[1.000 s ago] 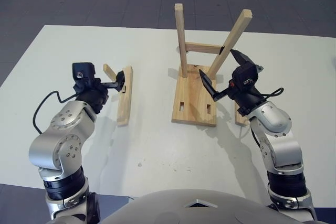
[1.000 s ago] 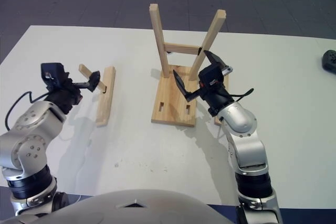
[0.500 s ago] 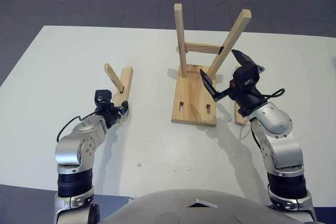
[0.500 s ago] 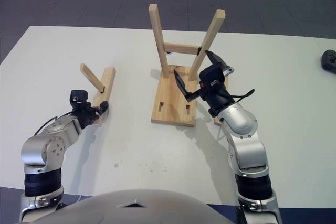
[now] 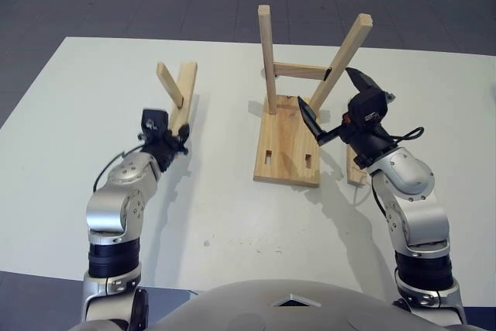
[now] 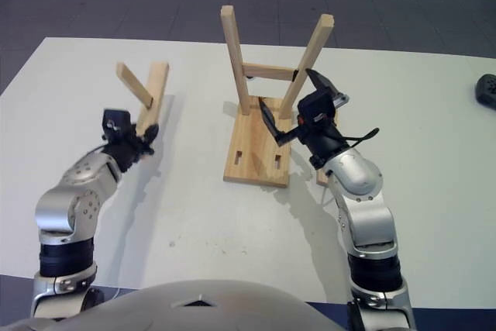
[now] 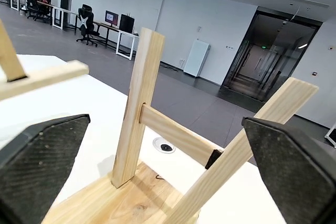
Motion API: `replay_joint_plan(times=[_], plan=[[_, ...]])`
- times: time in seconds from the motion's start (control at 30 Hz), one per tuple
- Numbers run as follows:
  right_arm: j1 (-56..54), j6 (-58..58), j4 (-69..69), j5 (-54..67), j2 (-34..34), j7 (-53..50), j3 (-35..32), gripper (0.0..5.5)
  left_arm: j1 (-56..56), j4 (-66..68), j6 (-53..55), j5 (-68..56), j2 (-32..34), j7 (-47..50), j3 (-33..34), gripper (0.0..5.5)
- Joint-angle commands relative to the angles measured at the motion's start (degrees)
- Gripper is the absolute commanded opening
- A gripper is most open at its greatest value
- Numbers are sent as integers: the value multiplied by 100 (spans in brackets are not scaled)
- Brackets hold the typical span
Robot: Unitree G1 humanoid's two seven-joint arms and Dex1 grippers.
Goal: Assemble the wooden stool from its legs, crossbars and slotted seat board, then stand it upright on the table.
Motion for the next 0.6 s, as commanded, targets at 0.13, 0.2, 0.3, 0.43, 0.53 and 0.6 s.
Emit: replay_joint_plan(times=[0.13, 0.2, 0.3, 0.43, 0.53, 0.6], plan=[[-2104, 1961, 36, 4266, 647, -881, -1606, 540, -2140, -508, -1560, 70, 354, -997, -362, 211], [-2511, 2164, 126, 5423, 587, -1279, -1762, 540, -2189, -542, -1724, 17, 387, -1415, -664, 211], [-2852, 2047, 268, 6725, 639, -2070, -1845, 540, -1992, -511, -2032, 131, 474, -1949, -1137, 211], [-3046, 1795, 333, 8171, 449, -2657, -1845, 540, -1790, -702, -2032, -8, 398, -2298, -1429, 211], [-3137, 1751, 445, 8616, 235, -2947, -1809, 495, -1634, -780, -2038, -75, 472, -2586, -1530, 211], [-3165, 1625, 495, 8901, 156, -3186, -1818, 461, -1558, -783, -2049, -59, 536, -2745, -1574, 211]])
